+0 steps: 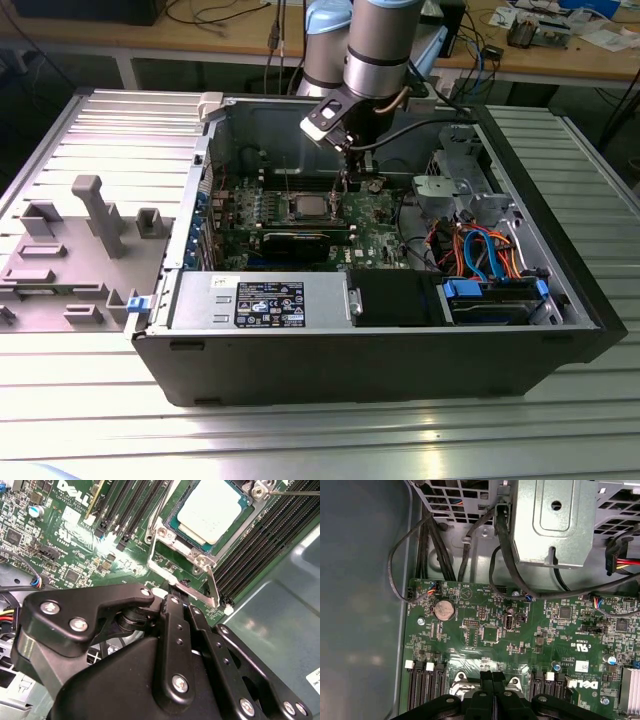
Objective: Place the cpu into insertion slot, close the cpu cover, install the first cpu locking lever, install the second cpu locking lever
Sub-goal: 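Close the cpu cover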
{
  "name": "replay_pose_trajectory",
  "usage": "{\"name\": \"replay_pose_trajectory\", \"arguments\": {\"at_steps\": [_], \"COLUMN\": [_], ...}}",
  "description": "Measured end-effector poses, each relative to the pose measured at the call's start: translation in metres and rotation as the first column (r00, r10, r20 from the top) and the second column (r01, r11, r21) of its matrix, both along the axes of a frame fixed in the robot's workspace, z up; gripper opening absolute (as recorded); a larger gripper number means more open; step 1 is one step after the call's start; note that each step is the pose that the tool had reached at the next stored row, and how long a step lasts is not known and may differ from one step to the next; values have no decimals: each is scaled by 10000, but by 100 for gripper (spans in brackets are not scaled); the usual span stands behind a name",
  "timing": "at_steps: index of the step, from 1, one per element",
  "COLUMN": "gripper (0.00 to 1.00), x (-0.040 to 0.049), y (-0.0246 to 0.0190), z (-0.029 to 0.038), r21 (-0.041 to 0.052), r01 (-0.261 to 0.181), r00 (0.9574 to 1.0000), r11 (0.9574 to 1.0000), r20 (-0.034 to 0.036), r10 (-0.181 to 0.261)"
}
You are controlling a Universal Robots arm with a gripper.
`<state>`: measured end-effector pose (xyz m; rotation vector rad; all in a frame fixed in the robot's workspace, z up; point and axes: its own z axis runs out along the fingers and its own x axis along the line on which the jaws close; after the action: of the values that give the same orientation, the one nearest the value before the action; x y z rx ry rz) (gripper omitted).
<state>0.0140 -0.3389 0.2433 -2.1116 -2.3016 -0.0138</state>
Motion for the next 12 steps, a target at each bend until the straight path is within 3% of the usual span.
{"name": "replay_pose_trajectory", "arguments": {"at_steps": [12], "gripper": [11], "x": [-34], "y": [0], "z": [-2], "r21": [0], "r01": [0], "r00": [10000], "r11": [10000], "r20": [0], "r10": [0]}}
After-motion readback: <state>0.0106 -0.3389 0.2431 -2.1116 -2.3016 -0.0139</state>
